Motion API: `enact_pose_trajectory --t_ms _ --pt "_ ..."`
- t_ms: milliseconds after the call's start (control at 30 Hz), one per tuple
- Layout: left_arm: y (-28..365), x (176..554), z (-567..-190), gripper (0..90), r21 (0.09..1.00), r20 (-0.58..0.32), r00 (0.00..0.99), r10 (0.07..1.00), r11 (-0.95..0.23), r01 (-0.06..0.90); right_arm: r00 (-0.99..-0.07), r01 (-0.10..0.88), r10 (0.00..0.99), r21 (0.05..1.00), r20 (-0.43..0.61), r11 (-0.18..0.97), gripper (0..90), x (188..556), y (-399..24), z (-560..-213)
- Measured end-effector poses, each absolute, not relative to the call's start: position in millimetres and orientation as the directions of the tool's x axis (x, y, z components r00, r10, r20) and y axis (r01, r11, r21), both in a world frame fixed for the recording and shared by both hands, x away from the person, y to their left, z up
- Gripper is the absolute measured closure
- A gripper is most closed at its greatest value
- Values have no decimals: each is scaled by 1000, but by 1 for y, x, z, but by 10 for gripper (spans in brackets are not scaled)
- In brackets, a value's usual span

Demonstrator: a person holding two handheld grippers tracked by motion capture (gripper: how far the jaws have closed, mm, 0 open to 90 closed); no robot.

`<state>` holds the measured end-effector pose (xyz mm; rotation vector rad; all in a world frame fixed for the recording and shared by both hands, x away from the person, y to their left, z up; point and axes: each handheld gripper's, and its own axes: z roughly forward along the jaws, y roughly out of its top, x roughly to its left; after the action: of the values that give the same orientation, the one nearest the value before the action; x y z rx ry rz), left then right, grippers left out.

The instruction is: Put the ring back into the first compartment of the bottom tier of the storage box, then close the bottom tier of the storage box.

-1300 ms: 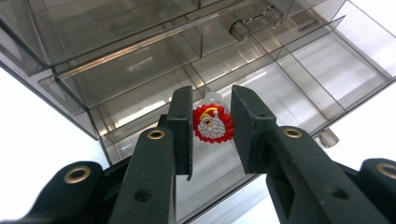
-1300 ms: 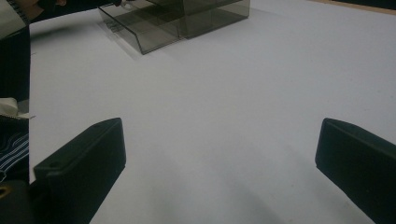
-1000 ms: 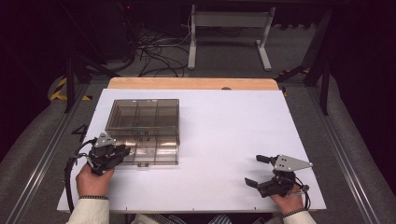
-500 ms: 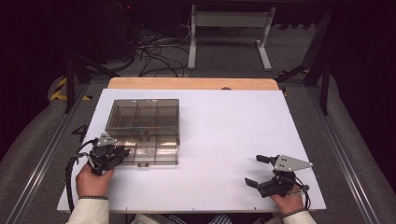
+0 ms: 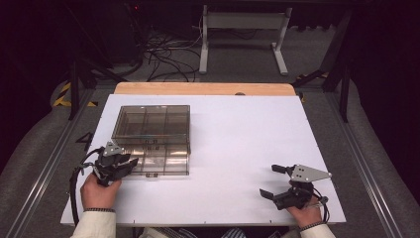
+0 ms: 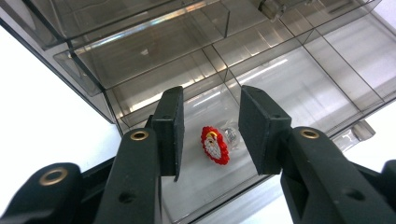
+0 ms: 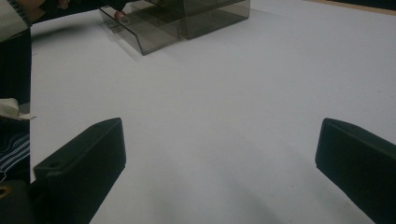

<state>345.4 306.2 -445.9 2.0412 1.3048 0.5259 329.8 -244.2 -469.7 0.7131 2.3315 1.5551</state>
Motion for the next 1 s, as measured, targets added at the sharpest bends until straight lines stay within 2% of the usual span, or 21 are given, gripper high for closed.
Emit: enact_pose_trajectory --t_ms 267,433,633,1000 --pt "305 340 -437 607 730 -30 444 895 -284 621 -850 259 523 914 62 313 23 330 -244 -470" --pt "303 332 -432 698 741 -62 466 883 -272 614 -850 258 523 914 61 312 23 330 -244 -470" --pt "299 324 -426 899 751 -80 518 852 -290 593 -850 260 523 913 61 315 23 330 -244 -470" --pt "289 316 -427 900 710 -76 591 803 -373 597 -850 260 523 912 61 317 23 330 -243 -470"
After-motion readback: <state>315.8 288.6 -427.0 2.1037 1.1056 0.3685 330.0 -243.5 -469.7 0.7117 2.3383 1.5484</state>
